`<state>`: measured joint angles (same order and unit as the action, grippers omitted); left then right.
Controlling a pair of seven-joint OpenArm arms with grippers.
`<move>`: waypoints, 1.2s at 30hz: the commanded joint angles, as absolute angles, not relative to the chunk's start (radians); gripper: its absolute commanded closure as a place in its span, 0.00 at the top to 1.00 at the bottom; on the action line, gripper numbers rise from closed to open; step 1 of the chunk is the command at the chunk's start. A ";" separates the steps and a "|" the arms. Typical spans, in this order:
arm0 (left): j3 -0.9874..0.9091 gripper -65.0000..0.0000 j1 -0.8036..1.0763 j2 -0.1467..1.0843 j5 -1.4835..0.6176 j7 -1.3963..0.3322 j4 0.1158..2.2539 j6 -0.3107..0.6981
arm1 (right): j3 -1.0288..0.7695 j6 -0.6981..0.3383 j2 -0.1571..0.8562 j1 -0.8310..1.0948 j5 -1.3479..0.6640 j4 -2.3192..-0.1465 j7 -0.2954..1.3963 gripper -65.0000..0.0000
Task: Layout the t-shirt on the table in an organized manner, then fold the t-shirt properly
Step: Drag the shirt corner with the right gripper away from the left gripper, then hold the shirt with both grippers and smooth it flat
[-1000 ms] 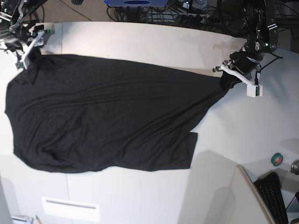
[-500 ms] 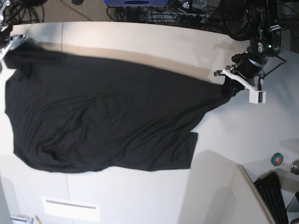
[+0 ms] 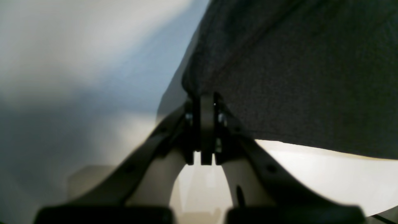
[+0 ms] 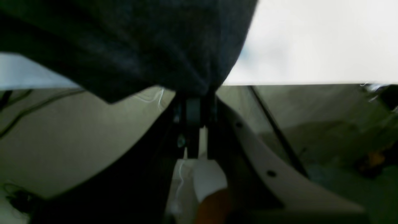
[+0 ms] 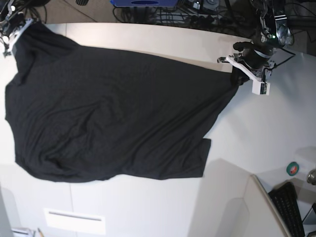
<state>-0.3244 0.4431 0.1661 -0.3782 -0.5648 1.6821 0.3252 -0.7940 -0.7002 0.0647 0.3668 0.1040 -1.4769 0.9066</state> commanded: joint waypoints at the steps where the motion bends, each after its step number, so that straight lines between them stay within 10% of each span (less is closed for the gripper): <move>1: -0.332 0.00 0.449 0.173 -0.384 -0.542 1.701 0.329 | -0.800 -0.698 0.084 0.367 0.105 -1.494 0.908 0.00; 4: -0.334 0.00 0.452 0.173 -0.383 -0.542 1.699 0.329 | -0.800 -0.698 0.082 0.371 0.105 -1.498 0.990 0.06; 8: -0.332 0.00 0.452 0.173 -0.384 -0.542 1.699 0.329 | -0.900 -0.698 0.039 0.372 0.102 -1.618 1.006 0.44; 15: -0.331 0.00 0.449 0.173 -0.384 -0.542 1.698 0.329 | -0.977 -0.698 -0.035 0.323 0.102 -1.799 0.840 0.42; 19: -0.331 0.00 0.443 0.171 -0.384 -0.542 1.684 0.329 | -0.797 -0.698 0.025 0.275 0.102 -1.681 0.834 0.00; 36: -0.329 0.00 0.394 0.170 -0.387 -0.541 1.652 0.329 | -0.556 -0.698 0.094 -0.110 0.309 -1.106 0.765 0.00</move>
<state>-0.3279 0.3973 0.1631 -0.3744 -0.5636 1.6379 0.3252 -0.5556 -0.6971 0.0967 -0.1146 0.3065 -1.1126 0.7582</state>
